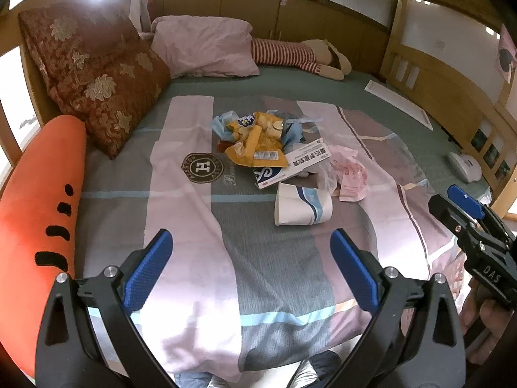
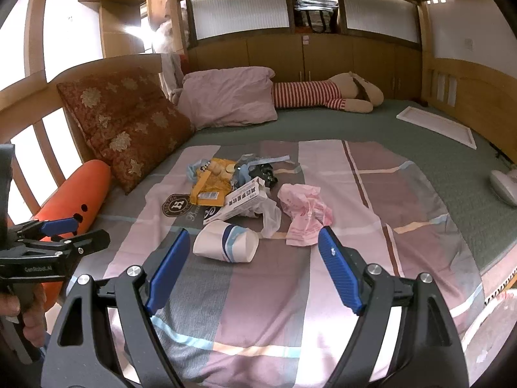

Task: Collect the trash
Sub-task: 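Grasp the yellow chip bag with the left gripper while the right grasps the white plastic bag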

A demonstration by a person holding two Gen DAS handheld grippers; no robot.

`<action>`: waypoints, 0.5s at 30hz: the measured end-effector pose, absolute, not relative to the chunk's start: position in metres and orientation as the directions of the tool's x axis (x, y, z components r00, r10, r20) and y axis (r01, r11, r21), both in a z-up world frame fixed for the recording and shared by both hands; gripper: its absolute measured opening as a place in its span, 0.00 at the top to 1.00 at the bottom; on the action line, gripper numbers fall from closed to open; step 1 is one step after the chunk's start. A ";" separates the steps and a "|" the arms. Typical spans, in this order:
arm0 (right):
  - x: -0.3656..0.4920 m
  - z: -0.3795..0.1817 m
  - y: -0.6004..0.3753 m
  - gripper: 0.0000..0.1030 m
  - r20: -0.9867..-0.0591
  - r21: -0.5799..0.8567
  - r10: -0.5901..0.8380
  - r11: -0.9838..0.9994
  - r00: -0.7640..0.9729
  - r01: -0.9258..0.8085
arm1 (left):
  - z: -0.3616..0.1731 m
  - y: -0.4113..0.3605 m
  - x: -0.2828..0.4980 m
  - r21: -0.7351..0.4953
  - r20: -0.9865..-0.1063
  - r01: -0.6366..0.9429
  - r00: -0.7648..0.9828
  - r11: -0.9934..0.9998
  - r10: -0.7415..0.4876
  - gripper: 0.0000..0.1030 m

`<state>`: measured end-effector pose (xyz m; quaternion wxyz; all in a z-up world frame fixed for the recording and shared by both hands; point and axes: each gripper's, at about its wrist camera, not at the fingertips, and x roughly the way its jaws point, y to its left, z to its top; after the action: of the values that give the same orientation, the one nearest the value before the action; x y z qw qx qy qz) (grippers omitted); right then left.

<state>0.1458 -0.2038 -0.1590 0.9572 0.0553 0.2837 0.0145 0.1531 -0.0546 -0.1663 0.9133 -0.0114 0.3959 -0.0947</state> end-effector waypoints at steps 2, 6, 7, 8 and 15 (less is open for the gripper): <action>0.159 -0.158 -0.212 0.22 -0.551 0.118 0.048 0.993 0.833 0.021 | -0.167 -0.056 0.162 -0.102 -0.727 0.162 0.662 0.981 -0.185 0.05; 0.202 -0.168 -0.231 0.22 -0.604 0.103 0.004 0.992 0.797 0.073 | -0.164 -0.061 0.193 -0.079 -0.728 0.162 0.665 0.984 -0.168 0.05; 0.214 -0.172 -0.237 0.22 -0.622 0.107 0.003 0.991 0.783 0.082 | -0.165 -0.062 0.204 -0.087 -0.728 0.167 0.663 0.982 -0.177 0.05; 0.227 -0.178 -0.243 0.22 -0.640 0.115 0.000 0.989 0.768 0.096 | -0.167 -0.064 0.214 -0.096 -0.731 0.175 0.656 0.980 -0.189 0.05; 0.284 -0.220 -0.243 0.22 -0.729 0.042 -0.009 0.997 0.684 0.058 | -0.203 -0.092 0.305 -0.009 -0.758 0.174 0.641 0.985 -0.121 0.06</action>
<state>0.2842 -0.2429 -0.2203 0.9171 0.0307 0.3970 -0.0184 0.3051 -0.0917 -0.2028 0.9053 0.0323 0.4156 -0.0815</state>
